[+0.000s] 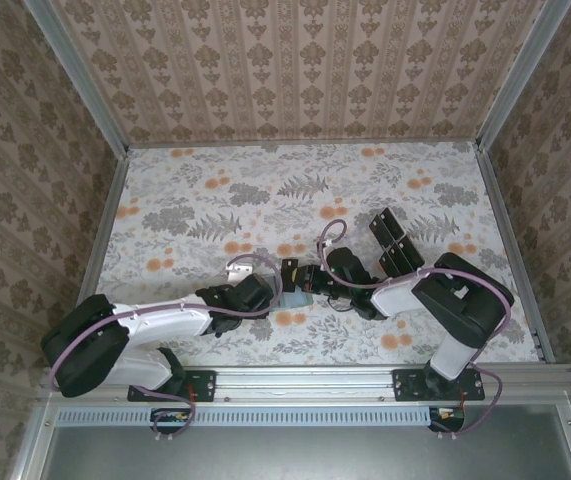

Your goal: Put the credit cards into the card holder

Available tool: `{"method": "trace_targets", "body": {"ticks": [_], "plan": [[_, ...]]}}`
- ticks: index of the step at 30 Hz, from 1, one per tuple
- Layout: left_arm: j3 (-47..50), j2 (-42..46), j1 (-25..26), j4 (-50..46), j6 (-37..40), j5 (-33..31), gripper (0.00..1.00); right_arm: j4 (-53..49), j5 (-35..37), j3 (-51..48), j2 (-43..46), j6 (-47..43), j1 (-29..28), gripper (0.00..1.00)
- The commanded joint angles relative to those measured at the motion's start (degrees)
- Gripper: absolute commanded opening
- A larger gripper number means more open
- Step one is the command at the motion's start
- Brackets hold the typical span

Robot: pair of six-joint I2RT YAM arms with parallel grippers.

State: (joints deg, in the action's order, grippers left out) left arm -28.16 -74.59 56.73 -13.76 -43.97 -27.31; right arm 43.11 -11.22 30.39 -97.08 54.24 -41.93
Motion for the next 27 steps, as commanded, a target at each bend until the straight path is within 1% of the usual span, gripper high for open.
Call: {"method": "trace_targets", "body": {"ticks": [1, 9, 19, 27], "plan": [[1.18, -0.56, 0.62, -3.29, -0.68, -0.30, 1.00, 2.98, -1.25, 1.50, -1.39, -0.62, 0.57, 0.00], [1.43, -0.56, 0.58, -3.37, -0.86, -0.38, 1.00, 5.72, -3.70, 1.27, -2.80, -0.32, 0.67, 0.00], [1.40, -0.27, 0.58, -3.73, -0.98, -0.46, 1.00, 8.12, -4.24, -0.23, -1.75, 1.52, 0.63, 0.00], [1.27, 0.05, 0.58, -3.99, -0.99, -0.49, 1.00, 8.03, -4.42, -1.55, -1.27, 1.64, 0.69, 0.00]]}}
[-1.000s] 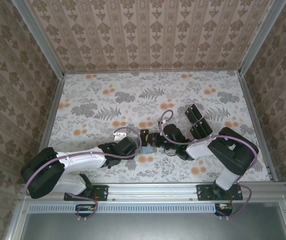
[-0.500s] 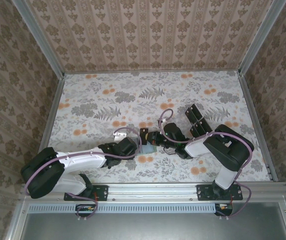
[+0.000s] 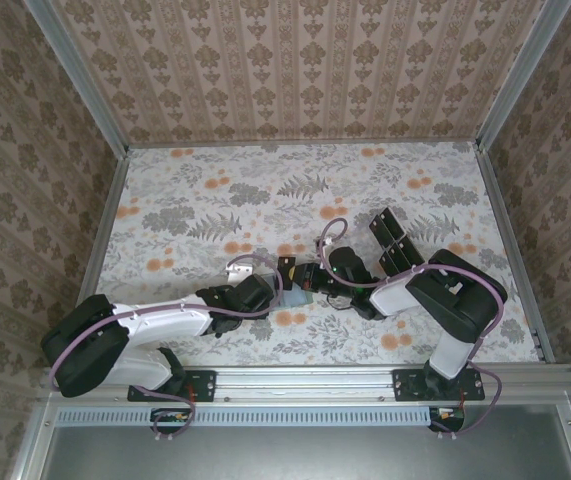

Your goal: Put the credit cards into the card holder

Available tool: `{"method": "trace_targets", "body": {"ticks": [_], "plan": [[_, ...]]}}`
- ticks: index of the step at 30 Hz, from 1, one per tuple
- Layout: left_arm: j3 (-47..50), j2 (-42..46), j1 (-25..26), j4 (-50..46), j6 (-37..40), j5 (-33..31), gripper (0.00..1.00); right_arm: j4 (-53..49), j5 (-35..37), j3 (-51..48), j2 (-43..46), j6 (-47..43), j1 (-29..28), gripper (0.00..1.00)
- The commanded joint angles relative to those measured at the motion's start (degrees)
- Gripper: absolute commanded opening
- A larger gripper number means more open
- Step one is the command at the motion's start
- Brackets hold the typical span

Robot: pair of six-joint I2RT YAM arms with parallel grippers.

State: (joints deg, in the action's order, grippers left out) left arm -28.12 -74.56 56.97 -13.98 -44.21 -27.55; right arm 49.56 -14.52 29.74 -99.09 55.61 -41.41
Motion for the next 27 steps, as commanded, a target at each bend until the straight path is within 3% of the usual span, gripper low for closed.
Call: {"method": "trace_targets", "body": {"ticks": [1, 27], "plan": [[1.25, 0.03, 0.35, -3.71, -0.74, -0.22, 1.00, 1.55, -0.84, -1.13, 0.68, 0.15, 0.10, 0.00], [1.22, 0.13, 0.46, -4.21, -1.01, -0.39, 1.00, 4.56, -1.91, 0.91, -2.40, 0.20, 1.51, 0.00]]}}
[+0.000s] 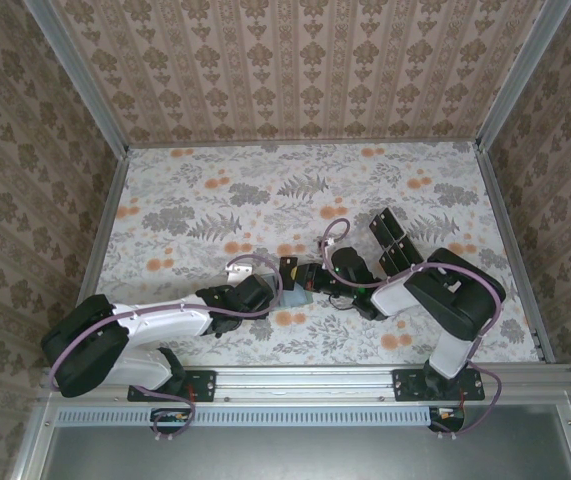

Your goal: Put the credit cards into the card holder

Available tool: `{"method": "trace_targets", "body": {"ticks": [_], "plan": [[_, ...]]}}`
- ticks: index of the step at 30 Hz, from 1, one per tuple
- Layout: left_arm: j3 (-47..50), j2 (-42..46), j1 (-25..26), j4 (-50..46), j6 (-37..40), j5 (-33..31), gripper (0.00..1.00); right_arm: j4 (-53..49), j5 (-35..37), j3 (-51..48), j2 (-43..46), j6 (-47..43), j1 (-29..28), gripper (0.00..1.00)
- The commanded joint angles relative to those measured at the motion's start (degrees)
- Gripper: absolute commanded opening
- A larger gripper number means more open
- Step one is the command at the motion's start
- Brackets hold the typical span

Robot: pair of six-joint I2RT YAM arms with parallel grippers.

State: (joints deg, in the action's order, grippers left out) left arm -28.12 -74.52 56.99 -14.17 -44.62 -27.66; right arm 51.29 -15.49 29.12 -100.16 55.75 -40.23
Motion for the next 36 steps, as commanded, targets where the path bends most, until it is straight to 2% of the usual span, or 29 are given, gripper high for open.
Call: {"method": "trace_targets", "body": {"ticks": [1, 36], "plan": [[1.16, 0.08, 0.49, -4.02, -0.57, -0.21, 1.00, 2.94, -0.95, 1.63, -1.57, 0.18, 0.33, 0.00], [1.05, 0.61, 0.40, -4.62, 0.37, -0.77, 1.00, 9.79, -8.56, -3.20, -5.13, 1.77, 0.95, 0.00]]}}
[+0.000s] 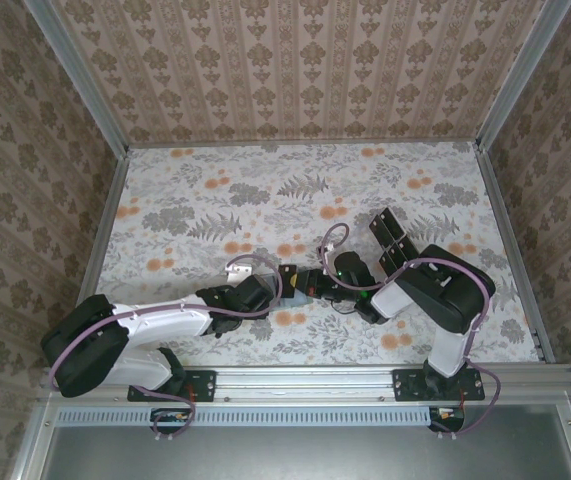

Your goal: Put the credit cards into the card holder

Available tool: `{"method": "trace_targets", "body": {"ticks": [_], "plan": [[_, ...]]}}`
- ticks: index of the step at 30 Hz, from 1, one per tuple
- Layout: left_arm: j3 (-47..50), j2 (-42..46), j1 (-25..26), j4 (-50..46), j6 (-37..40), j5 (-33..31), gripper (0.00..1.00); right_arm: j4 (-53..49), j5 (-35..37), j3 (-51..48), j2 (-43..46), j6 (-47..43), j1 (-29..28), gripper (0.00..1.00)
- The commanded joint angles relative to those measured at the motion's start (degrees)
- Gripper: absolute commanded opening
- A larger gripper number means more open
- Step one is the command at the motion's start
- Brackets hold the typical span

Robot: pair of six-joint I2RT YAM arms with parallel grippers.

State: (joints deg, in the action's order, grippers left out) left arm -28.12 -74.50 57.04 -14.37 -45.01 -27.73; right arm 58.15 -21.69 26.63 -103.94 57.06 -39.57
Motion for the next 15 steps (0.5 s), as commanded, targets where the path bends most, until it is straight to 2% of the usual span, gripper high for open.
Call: {"method": "trace_targets", "body": {"ticks": [1, 15], "plan": [[1.05, 0.67, 0.27, -4.43, 0.87, -0.66, 1.00, 3.06, -2.72, -0.70, -1.49, 0.55, 0.28, 0.00], [1.80, 4.04, -2.54, -5.14, 3.22, 0.04, 1.00, 5.37, -5.35, -1.98, -3.61, 1.55, 0.28, 0.00]]}}
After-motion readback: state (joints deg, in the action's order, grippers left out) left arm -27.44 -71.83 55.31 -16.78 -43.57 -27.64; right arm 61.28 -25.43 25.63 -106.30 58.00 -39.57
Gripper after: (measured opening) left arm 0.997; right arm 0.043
